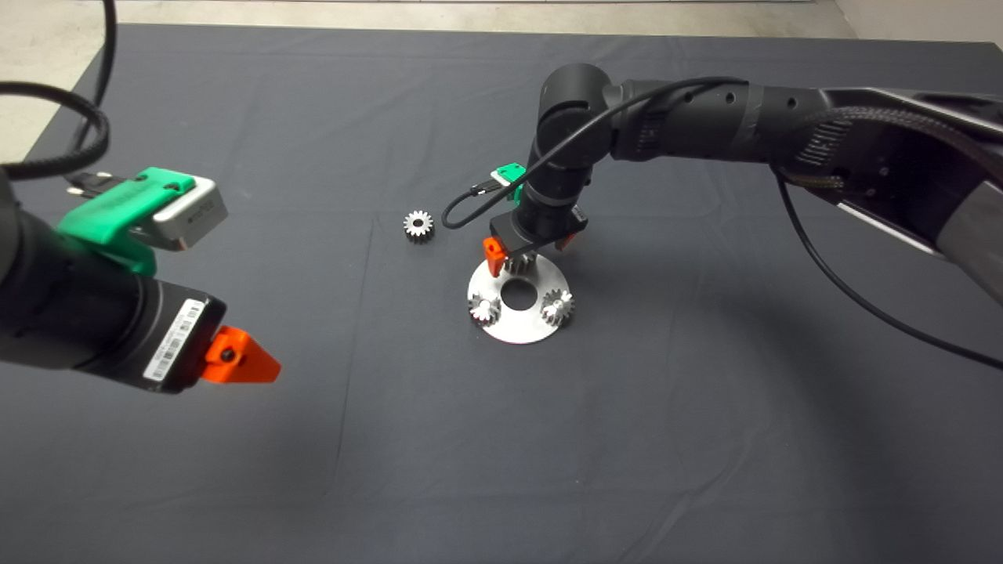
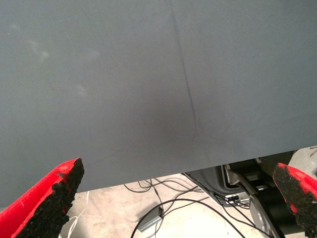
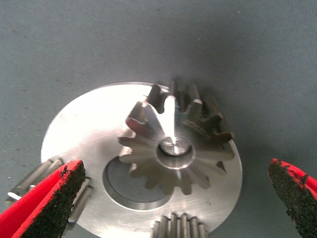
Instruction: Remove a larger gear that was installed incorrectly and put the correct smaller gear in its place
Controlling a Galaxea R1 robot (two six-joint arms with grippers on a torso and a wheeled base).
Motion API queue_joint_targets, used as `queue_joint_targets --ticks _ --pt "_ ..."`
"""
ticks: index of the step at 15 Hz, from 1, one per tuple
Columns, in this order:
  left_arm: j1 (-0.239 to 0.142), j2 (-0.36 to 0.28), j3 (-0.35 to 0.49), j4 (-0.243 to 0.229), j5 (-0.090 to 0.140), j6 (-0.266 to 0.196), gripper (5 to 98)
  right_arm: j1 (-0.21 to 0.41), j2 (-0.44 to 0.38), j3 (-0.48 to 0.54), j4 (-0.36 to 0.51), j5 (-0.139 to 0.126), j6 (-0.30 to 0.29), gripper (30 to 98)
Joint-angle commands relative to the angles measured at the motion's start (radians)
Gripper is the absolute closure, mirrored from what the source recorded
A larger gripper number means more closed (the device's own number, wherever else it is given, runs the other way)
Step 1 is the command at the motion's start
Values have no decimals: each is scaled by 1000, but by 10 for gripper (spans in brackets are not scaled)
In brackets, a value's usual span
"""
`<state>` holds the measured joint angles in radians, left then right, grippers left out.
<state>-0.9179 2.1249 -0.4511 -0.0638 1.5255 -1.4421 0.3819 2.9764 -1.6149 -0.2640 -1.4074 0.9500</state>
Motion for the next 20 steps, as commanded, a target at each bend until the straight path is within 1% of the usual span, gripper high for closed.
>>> queue_joint_targets --ticks 1,2,3,6,7,9,11,12,14,15,16,18,20 --pt "-16 -1 10 -13 3 5 54 23 7 -23 -23 15 -24 308" --pt "-16 -1 10 -13 1 5 54 23 8 -23 -23 24 -34 312" --pt "-16 -1 10 -13 0 5 54 24 7 -25 -23 24 -36 330" --pt "-16 -1 10 -13 -1 6 54 23 8 -25 -23 25 -36 339" --pt "-16 0 10 -13 -1 6 54 25 12 -23 -23 24 -37 378" --pt "-16 -1 10 -13 -1 6 54 25 14 -14 -21 22 -42 385" --pt "-16 1 10 -13 -1 6 54 25 16 -12 -23 18 -86 387" --pt "-16 1 10 -13 -1 6 54 25 16 -14 -23 18 -107 423" --pt "-16 1 10 -13 -2 6 54 25 16 -12 -36 16 -120 431" --pt "-16 1 10 -13 -1 6 54 23 17 -9 -59 16 -133 465" --pt "-16 1 10 -13 -1 6 54 23 19 -9 -78 13 -140 485" --pt "-16 1 10 -13 -1 6 54 19 20 -8 -101 13 -148 488" --pt "-16 1 10 -13 -1 6 54 19 20 4 -101 13 -171 531"
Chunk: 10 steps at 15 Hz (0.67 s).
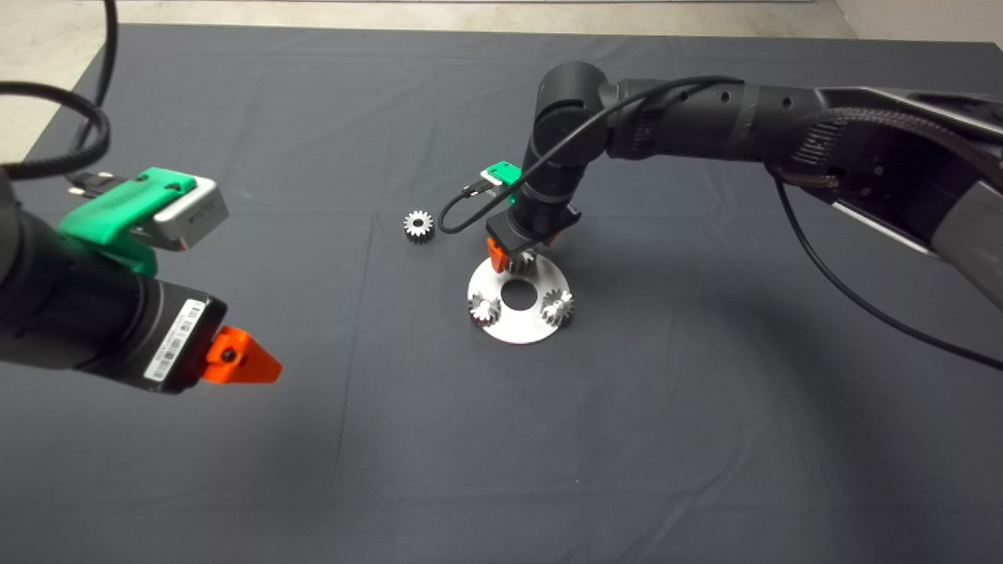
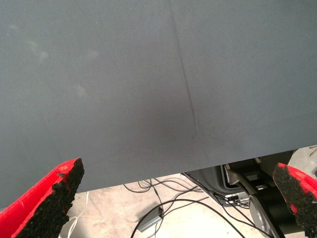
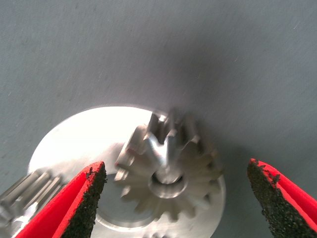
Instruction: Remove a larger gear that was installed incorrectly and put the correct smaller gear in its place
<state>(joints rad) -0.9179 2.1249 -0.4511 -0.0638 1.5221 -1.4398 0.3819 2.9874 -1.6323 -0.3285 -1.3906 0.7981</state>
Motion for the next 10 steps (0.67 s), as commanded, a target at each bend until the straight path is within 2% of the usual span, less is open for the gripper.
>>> queue_joint_targets --ticks 1,3,4,7,8,10 --pt "-16 1 10 -13 3 4 54 19 9 19 -37 -4 -23 532" --pt "-16 -1 8 -13 3 4 54 8 9 22 -37 -4 -36 532" --pt "-16 -1 8 -13 3 4 54 0 9 22 -37 -4 -59 553" --pt "-16 -1 8 -13 3 4 54 -2 9 19 -38 -4 -72 578" --pt "-16 -1 8 -13 3 4 54 -1 9 19 -40 -4 -77 623" --pt "-16 -3 9 -13 4 4 54 -6 9 11 -45 -2 -82 636"
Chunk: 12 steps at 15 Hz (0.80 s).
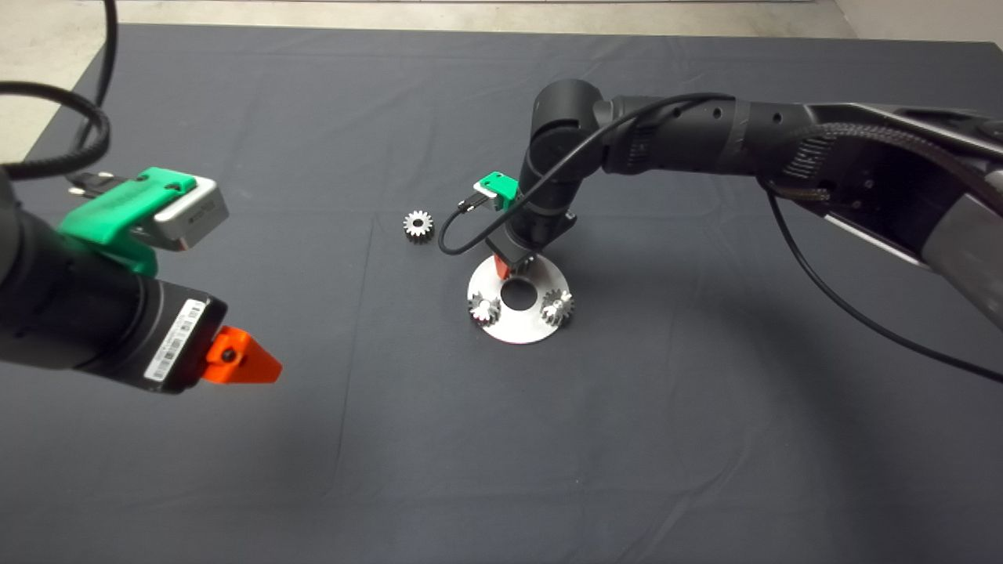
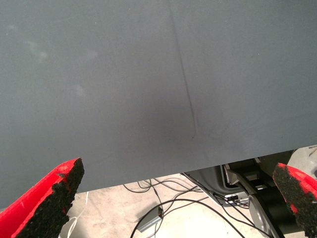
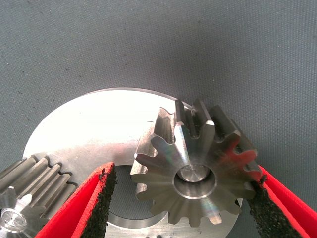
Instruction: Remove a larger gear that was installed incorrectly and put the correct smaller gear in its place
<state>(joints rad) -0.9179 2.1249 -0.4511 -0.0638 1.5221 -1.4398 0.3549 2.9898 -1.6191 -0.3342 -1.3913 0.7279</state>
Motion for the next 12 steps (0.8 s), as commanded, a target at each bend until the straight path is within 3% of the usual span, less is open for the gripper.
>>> queue_joint_targets --ticks 1,4,12 --pt "-16 -3 8 -13 4 4 54 16 7 6 -67 -2 -15 638" --pt "-16 -3 9 -13 4 4 54 12 7 9 -134 -3 -15 679" --pt "-16 -11 10 -13 6 4 54 7 7 9 -134 -2 -13 758"
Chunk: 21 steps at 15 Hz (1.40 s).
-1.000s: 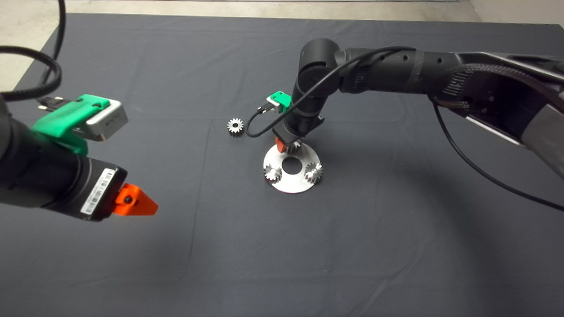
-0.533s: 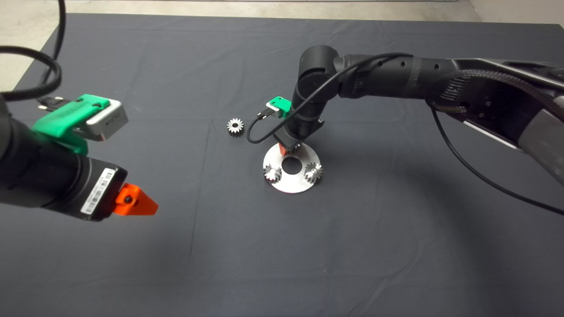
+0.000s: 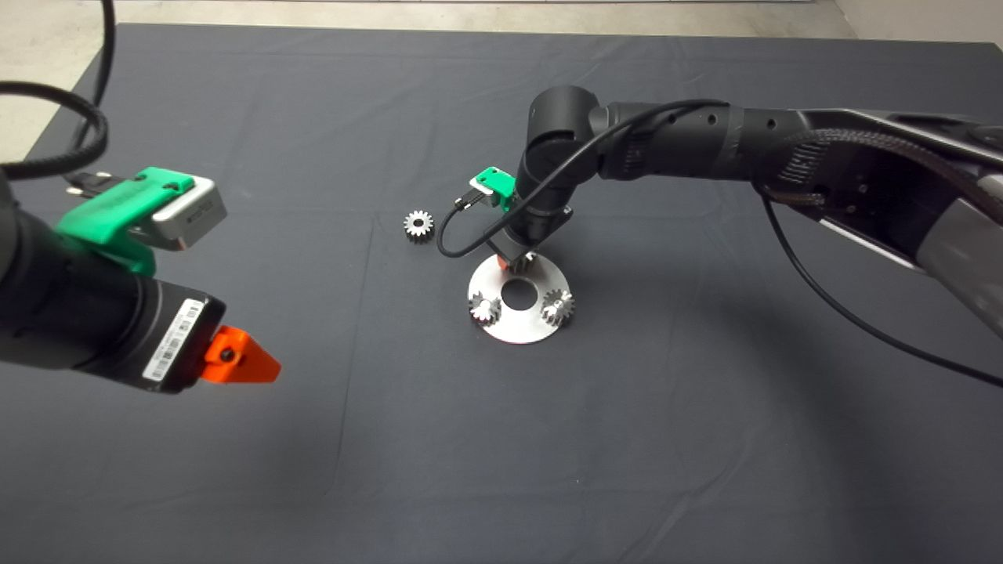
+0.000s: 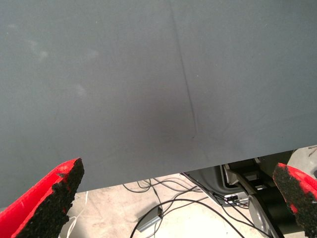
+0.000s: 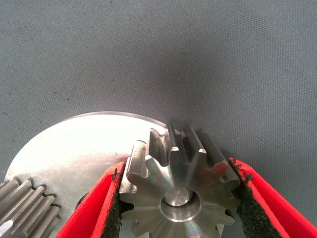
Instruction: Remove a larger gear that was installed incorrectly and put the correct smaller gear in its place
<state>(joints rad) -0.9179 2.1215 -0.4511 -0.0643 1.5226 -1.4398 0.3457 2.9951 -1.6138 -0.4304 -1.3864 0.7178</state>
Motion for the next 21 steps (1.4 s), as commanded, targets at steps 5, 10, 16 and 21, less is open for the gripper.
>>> queue_joint_targets --ticks 5,10,16,21 --pt "-16 -22 10 -12 4 4 54 13 0 2 -36 -3 5 772" --pt "-16 -21 11 -12 2 4 54 15 0 5 -31 -5 14 784" --pt "-16 -19 11 -12 2 4 54 26 0 5 -28 2 14 792" --pt "-16 -19 11 -12 1 4 54 84 0 5 5 4 14 794"
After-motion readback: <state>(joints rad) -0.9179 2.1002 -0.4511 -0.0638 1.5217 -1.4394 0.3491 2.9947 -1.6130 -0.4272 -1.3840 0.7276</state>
